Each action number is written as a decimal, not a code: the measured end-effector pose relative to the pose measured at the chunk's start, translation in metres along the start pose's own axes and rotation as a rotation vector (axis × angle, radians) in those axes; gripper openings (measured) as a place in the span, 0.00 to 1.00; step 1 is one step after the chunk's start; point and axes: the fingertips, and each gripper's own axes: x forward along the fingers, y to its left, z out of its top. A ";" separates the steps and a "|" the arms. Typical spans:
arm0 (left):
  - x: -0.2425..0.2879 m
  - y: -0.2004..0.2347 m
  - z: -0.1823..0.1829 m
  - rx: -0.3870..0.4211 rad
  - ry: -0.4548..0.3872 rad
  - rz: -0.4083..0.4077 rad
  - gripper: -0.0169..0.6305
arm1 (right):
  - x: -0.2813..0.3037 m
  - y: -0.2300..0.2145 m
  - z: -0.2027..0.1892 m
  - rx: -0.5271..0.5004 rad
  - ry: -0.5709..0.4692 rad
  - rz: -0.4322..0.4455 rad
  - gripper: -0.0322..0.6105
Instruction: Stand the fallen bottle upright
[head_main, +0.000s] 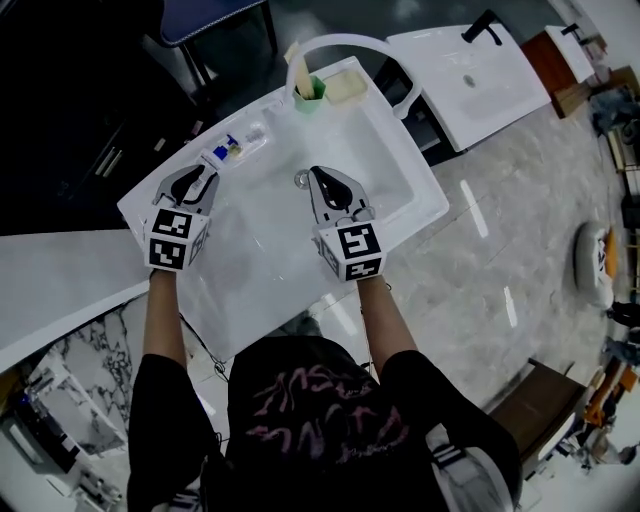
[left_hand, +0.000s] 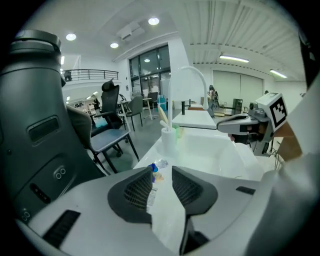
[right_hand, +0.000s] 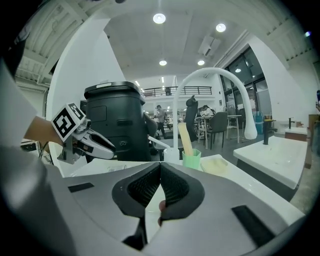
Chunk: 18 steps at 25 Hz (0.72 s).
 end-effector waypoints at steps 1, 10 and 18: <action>0.008 0.001 -0.002 0.011 0.019 -0.017 0.25 | 0.002 -0.002 -0.003 0.003 0.007 -0.002 0.07; 0.073 0.016 -0.032 0.173 0.306 -0.148 0.33 | 0.019 -0.014 -0.035 0.050 0.074 -0.003 0.07; 0.107 0.023 -0.048 0.204 0.506 -0.217 0.40 | 0.024 -0.019 -0.052 0.070 0.108 0.007 0.07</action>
